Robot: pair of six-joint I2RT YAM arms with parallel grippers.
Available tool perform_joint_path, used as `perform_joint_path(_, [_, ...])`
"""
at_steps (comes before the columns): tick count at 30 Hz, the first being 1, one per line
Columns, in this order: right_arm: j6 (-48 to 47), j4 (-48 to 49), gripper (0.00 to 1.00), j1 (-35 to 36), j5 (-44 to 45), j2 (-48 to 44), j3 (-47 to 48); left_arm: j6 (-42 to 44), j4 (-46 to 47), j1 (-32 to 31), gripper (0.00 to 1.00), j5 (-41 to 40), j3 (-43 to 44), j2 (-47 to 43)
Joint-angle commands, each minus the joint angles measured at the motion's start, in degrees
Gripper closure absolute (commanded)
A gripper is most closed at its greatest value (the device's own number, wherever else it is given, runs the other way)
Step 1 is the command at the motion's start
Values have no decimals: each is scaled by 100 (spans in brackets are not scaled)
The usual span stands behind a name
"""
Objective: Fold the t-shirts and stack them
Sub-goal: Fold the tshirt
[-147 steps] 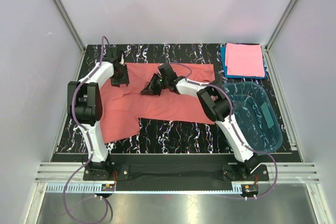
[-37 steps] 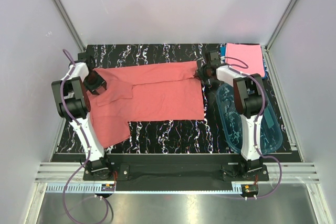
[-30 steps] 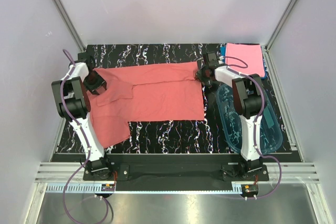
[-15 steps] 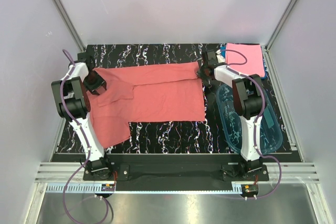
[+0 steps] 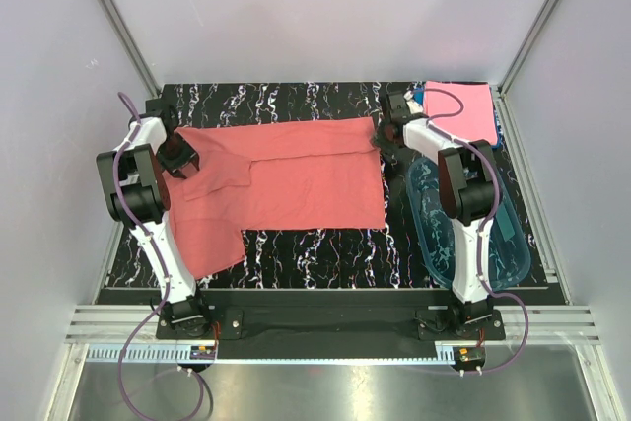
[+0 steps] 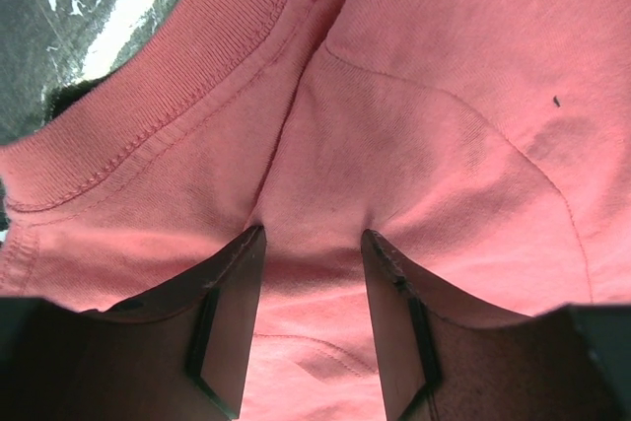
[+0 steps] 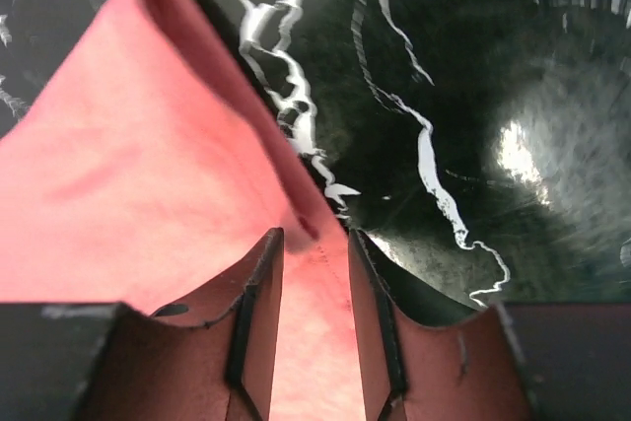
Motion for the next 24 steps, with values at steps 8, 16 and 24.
perform_joint_path(8, [-1091, -548, 62, 52, -1315, 547, 2060, 1, 656, -28, 53, -30, -434, -926])
perform_joint_path(16, [-959, -494, 69, 8, -2048, 1120, 2280, -254, 270, -64, 54, 419, 102, -153])
perform_joint_path(24, [-977, -186, 67, -45, -1951, 1488, 2034, -536, 155, -90, 52, 567, 498, 488])
